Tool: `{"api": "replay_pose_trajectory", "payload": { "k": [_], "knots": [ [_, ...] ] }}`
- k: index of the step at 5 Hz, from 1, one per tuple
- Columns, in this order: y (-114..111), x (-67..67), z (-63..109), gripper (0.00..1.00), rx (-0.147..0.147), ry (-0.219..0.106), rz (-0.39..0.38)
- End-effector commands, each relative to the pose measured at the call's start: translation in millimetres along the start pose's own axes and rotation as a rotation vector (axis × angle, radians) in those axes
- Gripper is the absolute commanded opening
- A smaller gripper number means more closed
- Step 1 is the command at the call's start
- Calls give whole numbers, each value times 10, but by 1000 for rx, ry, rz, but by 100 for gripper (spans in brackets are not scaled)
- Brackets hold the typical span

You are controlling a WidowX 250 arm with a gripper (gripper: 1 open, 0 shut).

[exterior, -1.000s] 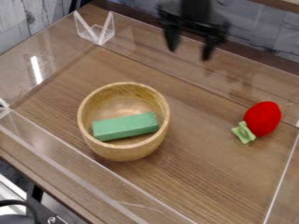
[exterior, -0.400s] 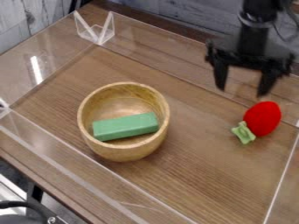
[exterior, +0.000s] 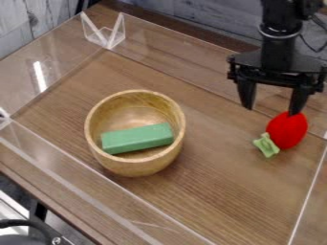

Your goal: Move the red fruit to the right side of the table

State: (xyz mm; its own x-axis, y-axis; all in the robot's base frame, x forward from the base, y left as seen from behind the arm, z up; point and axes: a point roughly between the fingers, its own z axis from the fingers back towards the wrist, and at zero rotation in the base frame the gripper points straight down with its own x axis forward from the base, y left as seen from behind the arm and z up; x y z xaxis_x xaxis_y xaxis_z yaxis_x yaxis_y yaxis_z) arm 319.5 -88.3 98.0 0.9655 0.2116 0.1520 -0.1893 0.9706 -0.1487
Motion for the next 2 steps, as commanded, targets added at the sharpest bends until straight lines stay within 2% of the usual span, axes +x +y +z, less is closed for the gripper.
{"api": "replay_pose_trajectory", "payload": {
  "k": [1,2],
  "knots": [
    [-61,181,285,100,-63,-81,-70],
    [-96,287,468,0,-74,-94,-98]
  ]
}}
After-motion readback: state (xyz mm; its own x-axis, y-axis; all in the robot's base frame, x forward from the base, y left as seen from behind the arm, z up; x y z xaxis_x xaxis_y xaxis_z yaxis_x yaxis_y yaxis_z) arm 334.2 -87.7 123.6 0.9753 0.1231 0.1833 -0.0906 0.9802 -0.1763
